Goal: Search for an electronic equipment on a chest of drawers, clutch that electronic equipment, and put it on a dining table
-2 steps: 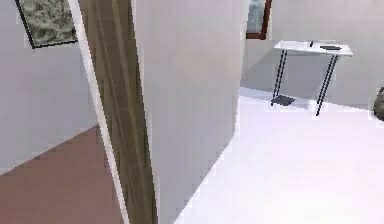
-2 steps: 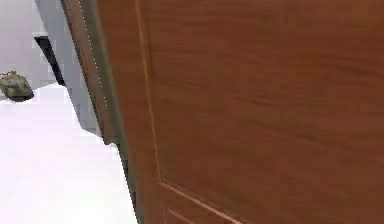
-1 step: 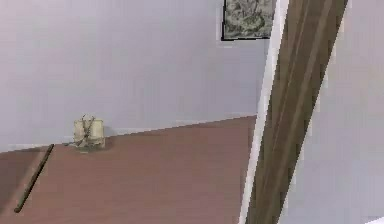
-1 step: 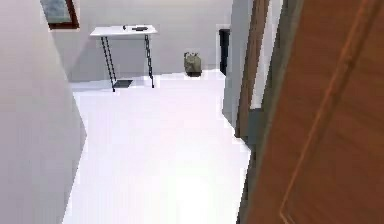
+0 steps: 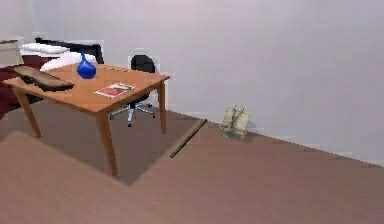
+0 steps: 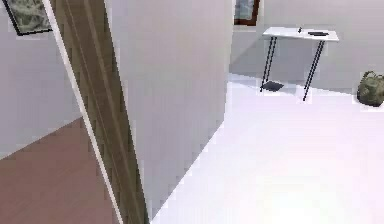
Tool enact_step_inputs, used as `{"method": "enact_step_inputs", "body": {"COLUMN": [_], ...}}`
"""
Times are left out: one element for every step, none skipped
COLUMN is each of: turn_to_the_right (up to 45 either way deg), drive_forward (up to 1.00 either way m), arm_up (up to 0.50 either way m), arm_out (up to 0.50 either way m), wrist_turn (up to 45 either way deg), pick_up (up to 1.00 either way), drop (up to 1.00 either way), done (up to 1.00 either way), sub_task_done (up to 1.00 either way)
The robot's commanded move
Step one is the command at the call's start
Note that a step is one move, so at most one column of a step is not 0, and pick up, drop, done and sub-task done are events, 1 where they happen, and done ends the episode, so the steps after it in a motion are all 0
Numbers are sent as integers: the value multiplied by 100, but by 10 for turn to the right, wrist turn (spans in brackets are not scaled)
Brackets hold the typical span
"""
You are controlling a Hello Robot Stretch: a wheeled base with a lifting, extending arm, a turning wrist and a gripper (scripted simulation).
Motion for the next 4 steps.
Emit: {"method": "enact_step_inputs", "body": {"turn_to_the_right": [-150, 0, -450, -450], "drive_forward": [0, 40, 0, 0], "arm_up": [0, 0, 0, 0], "arm_out": [0, 0, 0, 0], "wrist_turn": [0, 0, 0, 0], "pick_up": [0, 0, 0, 0], "drop": [0, 0, 0, 0], "done": [0, 0, 0, 0], "sub_task_done": [0, 0, 0, 0]}}
